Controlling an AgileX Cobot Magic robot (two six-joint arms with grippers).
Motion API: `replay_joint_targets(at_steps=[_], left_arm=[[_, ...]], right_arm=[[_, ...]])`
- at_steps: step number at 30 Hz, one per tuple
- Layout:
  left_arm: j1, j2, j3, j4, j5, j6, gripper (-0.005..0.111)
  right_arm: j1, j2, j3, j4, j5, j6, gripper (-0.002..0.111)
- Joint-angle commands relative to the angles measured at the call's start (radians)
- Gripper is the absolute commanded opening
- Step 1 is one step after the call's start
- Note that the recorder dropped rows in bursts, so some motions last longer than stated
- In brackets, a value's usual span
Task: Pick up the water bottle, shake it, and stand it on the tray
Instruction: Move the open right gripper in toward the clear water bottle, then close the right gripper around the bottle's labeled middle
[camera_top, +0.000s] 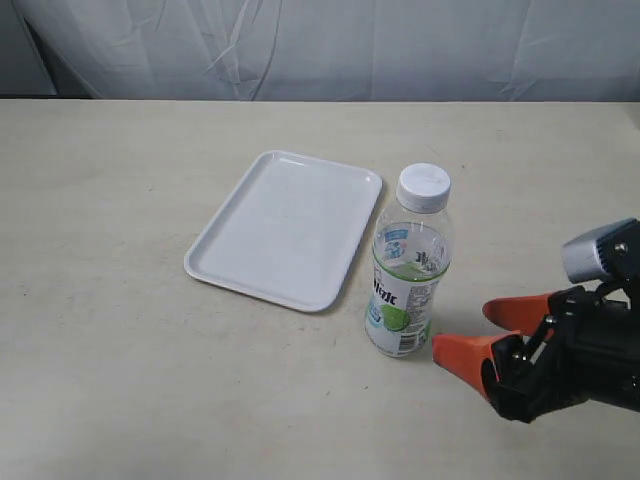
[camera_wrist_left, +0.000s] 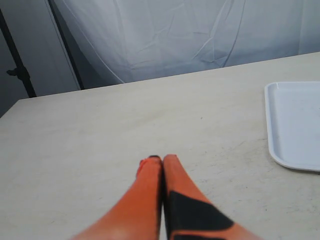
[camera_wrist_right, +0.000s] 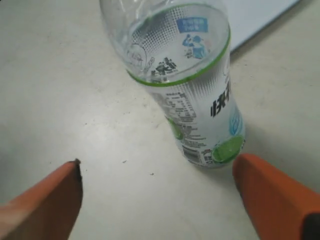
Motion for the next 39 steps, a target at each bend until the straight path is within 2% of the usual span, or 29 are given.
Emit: replay_joint_targets(at_steps=[1, 10, 25, 39], left_arm=[[0.0, -0.005, 0.004, 0.0, -0.011, 0.002, 0.0], [0.0, -0.005, 0.004, 0.0, -0.011, 0.002, 0.0], [0.0, -0.005, 0.004, 0.0, -0.011, -0.001, 0.0], [0.0, -0.005, 0.004, 0.0, -0.011, 0.0, 0.0]], right_arm=[[0.002, 0.083, -0.055, 0.006, 0.018, 0.0, 0.094], [0.002, 0.234, -0.139, 0.006, -0.049, -0.016, 0.094], [0.002, 0.308, -0.153, 0.006, 0.02, -0.21, 0.094], [0.002, 0.334, -0.215, 0.006, 0.078, -0.248, 0.092]])
